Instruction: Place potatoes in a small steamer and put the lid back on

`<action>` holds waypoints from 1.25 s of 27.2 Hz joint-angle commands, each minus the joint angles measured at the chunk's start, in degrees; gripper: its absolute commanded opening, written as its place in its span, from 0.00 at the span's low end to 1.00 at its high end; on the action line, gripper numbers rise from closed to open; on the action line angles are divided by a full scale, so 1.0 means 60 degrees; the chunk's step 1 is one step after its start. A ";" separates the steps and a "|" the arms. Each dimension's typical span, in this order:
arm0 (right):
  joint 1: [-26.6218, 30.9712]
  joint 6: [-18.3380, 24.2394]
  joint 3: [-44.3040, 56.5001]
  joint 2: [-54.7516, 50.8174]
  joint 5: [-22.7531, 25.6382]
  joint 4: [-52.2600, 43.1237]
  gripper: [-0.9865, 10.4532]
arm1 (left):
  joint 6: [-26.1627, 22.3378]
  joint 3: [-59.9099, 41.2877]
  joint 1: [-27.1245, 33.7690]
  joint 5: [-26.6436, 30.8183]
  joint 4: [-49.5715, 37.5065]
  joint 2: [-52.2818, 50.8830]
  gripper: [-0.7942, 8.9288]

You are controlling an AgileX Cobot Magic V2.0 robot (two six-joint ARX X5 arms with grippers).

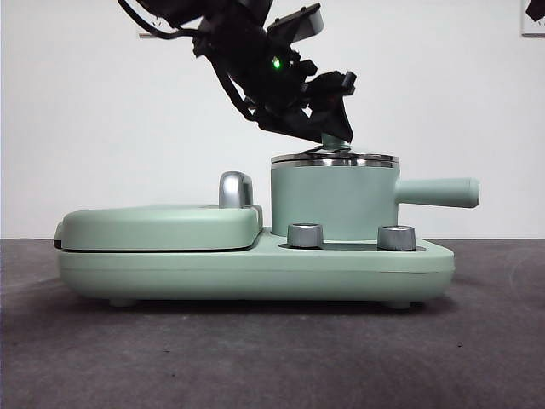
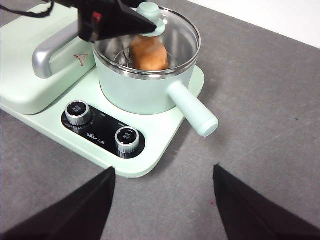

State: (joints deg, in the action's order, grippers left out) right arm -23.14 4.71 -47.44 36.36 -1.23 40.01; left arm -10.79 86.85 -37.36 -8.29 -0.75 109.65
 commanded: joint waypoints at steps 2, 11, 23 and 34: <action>-0.0040 0.0076 -0.0055 0.0036 0.0036 -0.0066 0.35 | 0.1147 0.0211 0.0069 -0.0069 0.0696 -0.0820 0.37; -0.0040 0.0033 -0.0055 0.0051 -0.0047 0.0080 0.35 | 0.3238 0.0004 0.0889 -0.0947 0.2932 -0.2521 0.37; -0.0040 0.0036 -0.0055 0.0892 -0.0557 -0.0175 0.35 | 0.3169 -0.3370 0.1450 -0.0947 0.2896 -0.5719 0.37; -0.0044 0.0040 -0.0055 0.1293 -0.0554 -0.0492 0.35 | 0.3264 -0.6382 0.2204 -0.0943 0.3544 -0.9238 0.37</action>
State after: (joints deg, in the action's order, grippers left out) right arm -23.14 4.71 -47.44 43.66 -4.49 37.74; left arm 8.51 48.49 -24.08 -13.80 20.62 54.61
